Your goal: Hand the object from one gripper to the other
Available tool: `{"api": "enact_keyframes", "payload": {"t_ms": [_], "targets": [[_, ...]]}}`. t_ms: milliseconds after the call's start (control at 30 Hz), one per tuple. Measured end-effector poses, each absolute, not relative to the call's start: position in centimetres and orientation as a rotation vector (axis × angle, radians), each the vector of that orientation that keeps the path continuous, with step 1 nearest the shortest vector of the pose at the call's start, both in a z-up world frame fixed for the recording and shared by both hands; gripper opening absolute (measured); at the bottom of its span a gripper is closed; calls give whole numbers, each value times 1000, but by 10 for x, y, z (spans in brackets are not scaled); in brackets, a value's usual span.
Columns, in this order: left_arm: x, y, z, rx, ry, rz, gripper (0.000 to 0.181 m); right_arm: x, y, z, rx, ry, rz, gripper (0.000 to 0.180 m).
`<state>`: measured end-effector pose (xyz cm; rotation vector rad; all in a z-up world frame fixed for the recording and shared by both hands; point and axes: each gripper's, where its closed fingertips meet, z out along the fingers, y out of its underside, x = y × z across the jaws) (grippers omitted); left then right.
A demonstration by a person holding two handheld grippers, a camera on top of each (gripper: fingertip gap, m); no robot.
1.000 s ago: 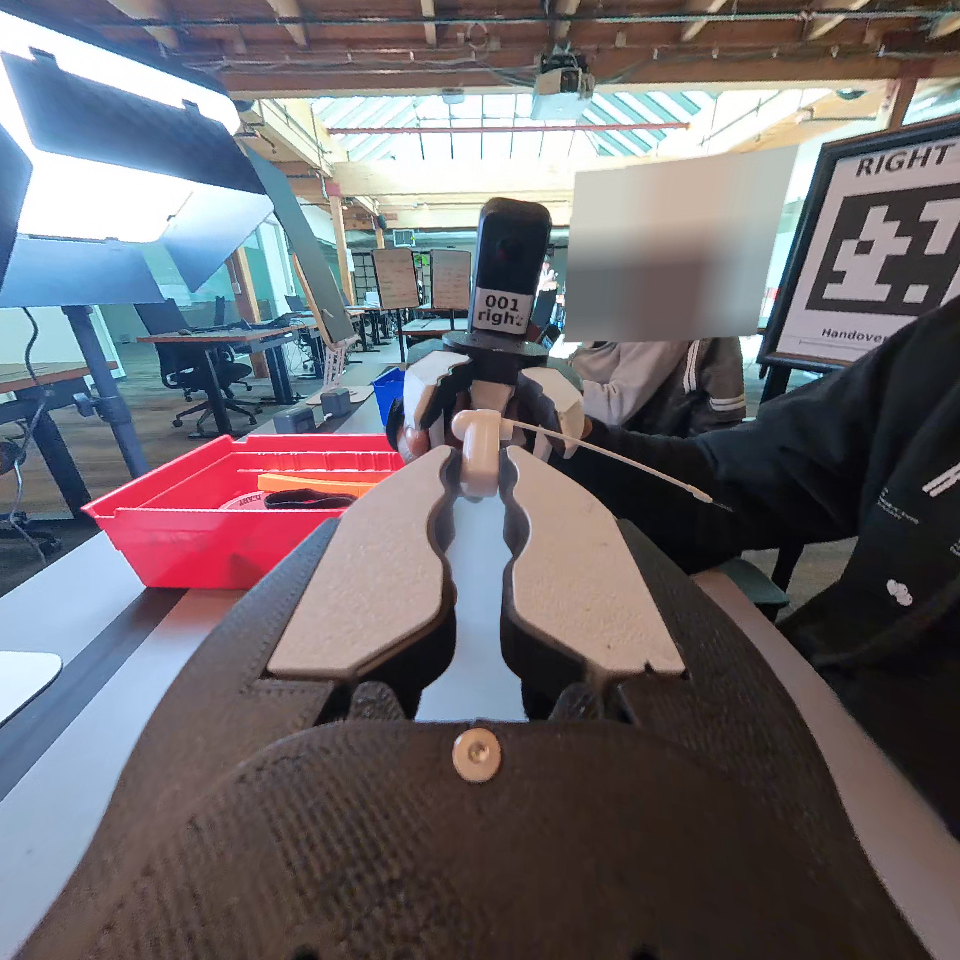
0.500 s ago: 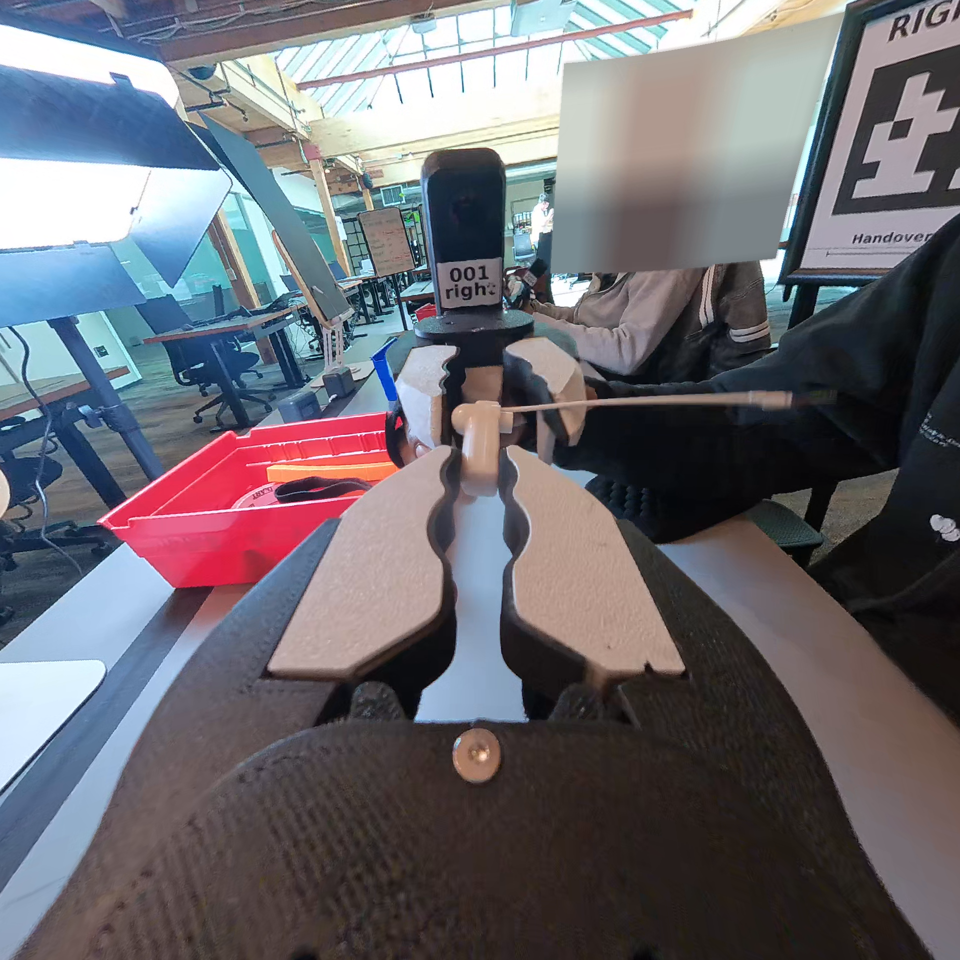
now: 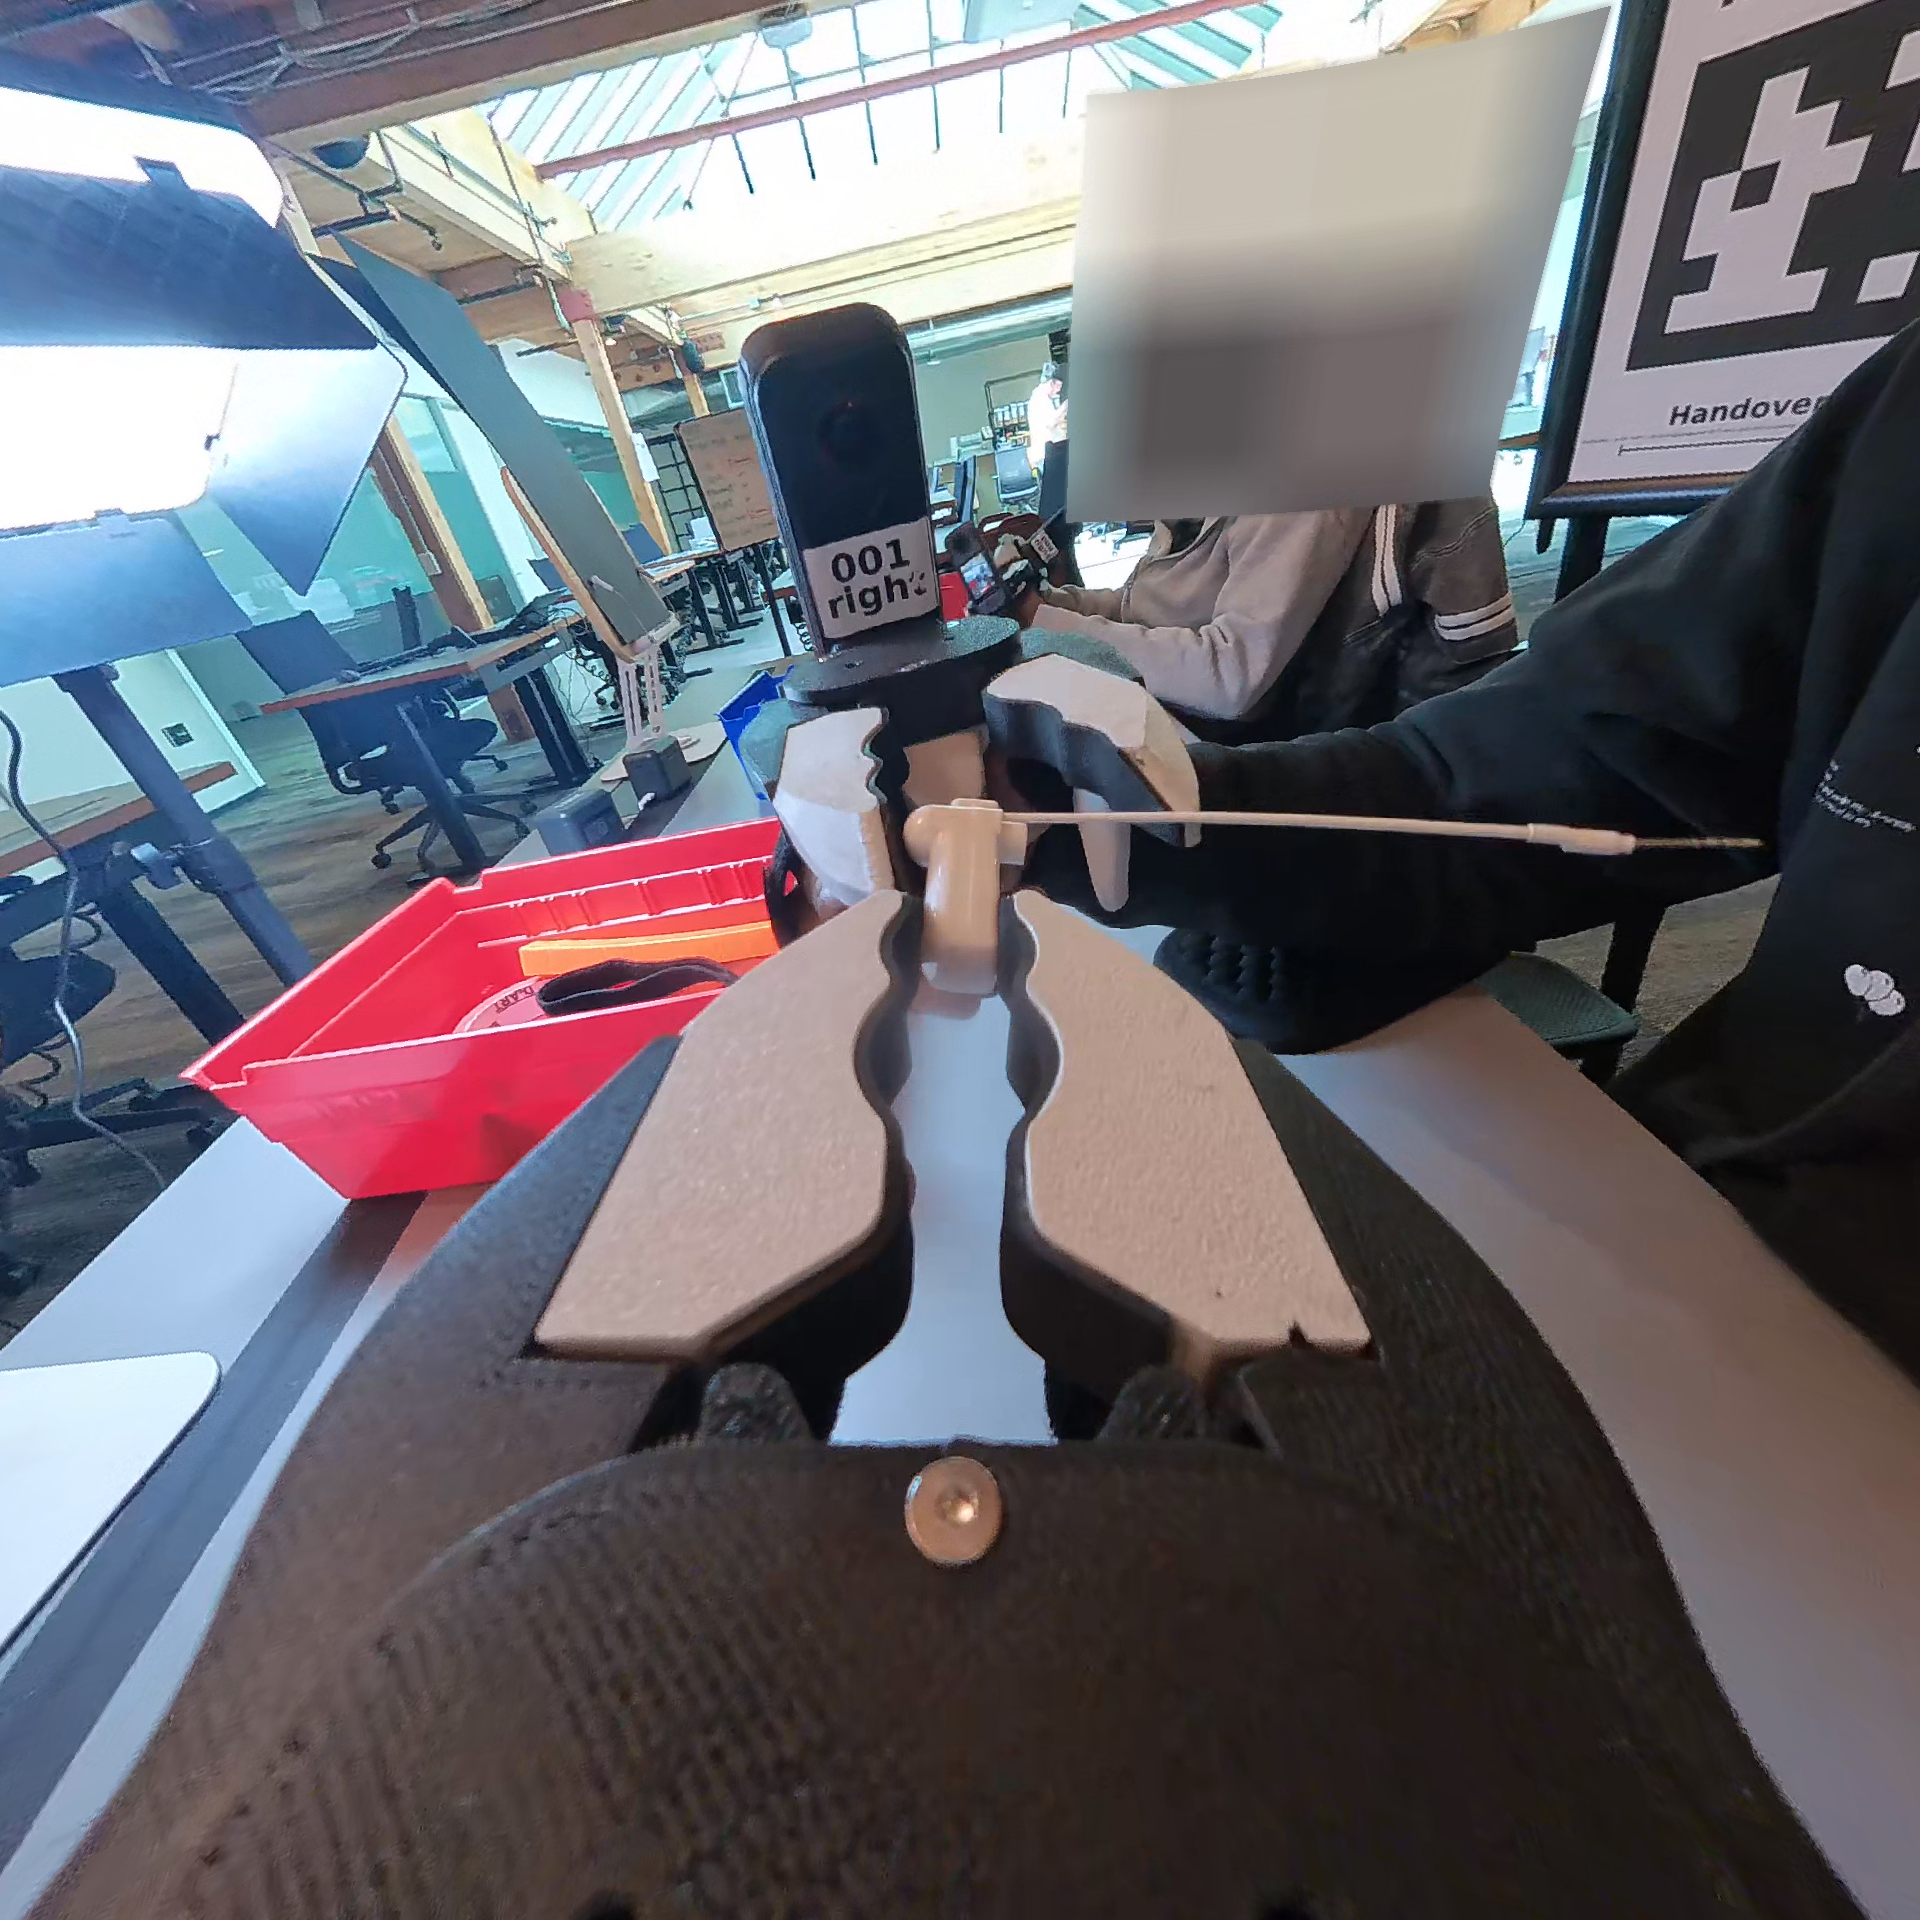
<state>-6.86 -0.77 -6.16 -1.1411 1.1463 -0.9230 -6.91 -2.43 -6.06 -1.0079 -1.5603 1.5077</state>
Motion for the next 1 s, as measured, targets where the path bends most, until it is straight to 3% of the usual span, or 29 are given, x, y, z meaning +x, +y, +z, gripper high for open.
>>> {"api": "enact_keyframes", "payload": {"t_ms": [400, 600, 767, 1000], "targets": [[-71, 8, -80, -1202, 1225, -626, 14, -80, 0, -73, -1090, -1518, 1315, 29], [-90, 23, -83, -1334, 1061, -881, 32, -75, 23, -60, -1090, -1383, 1239, 29], [-127, 57, -76, -1391, 687, -1139, 32, -57, 77, -35, -1086, -1109, 864, 29], [-101, 67, -53, -1391, 305, -1503, 33, -55, 96, -34, -936, -1001, 351, 29]]}}
